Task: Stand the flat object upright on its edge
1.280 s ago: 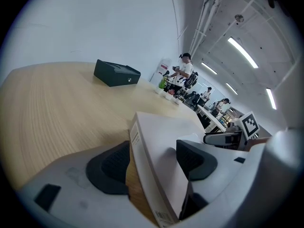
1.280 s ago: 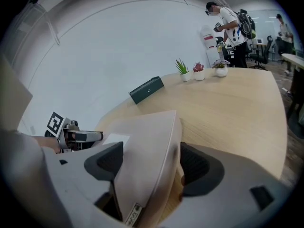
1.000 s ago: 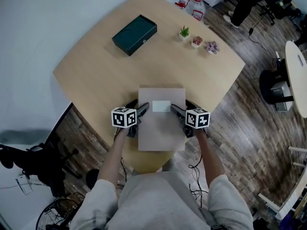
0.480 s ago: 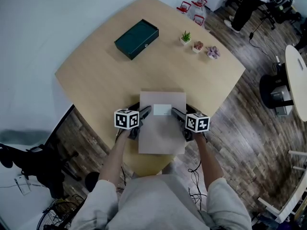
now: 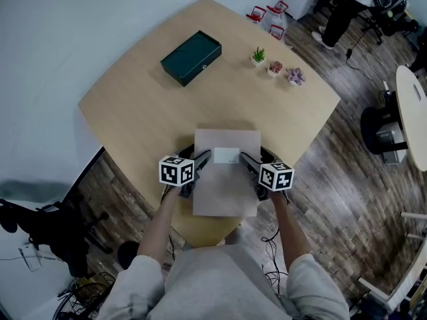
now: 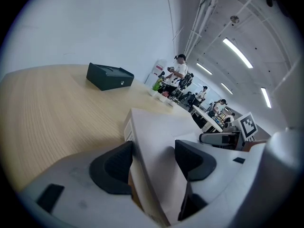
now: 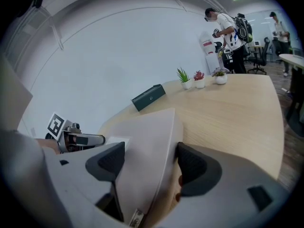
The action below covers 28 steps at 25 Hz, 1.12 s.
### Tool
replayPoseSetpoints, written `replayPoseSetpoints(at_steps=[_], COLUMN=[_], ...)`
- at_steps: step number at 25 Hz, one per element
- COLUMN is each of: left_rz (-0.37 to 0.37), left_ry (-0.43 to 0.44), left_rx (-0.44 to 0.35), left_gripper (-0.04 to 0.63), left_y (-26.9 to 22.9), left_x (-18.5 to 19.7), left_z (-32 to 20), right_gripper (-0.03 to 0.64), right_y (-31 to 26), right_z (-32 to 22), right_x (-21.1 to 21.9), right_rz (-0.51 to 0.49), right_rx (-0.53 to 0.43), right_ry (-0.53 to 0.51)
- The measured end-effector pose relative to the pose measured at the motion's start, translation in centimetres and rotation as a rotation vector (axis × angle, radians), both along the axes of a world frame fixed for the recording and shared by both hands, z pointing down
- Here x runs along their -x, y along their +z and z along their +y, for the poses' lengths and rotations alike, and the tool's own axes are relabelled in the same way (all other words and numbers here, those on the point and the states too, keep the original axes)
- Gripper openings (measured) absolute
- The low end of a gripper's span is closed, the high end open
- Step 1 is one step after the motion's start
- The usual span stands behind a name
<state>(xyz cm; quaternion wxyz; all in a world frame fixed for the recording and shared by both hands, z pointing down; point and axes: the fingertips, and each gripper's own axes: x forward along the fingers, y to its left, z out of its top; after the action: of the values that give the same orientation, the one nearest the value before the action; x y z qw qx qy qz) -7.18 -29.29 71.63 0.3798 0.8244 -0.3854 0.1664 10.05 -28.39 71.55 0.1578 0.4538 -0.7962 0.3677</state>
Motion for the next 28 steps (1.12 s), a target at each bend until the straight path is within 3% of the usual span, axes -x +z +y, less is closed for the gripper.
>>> replayPoseSetpoints(at_steps=[28], left_rz=[-0.029], left_ry=[-0.024], left_rx=[-0.274], left_gripper=[0.27], left_y=[-9.8], left_x=[-0.1], left_z=[4.9], right_gripper=[0.342], right_y=[-10.1], right_z=[5.3], right_x=[0.1], right_rz=[0.077], right_rx=[-0.283], right_ry=[0.017])
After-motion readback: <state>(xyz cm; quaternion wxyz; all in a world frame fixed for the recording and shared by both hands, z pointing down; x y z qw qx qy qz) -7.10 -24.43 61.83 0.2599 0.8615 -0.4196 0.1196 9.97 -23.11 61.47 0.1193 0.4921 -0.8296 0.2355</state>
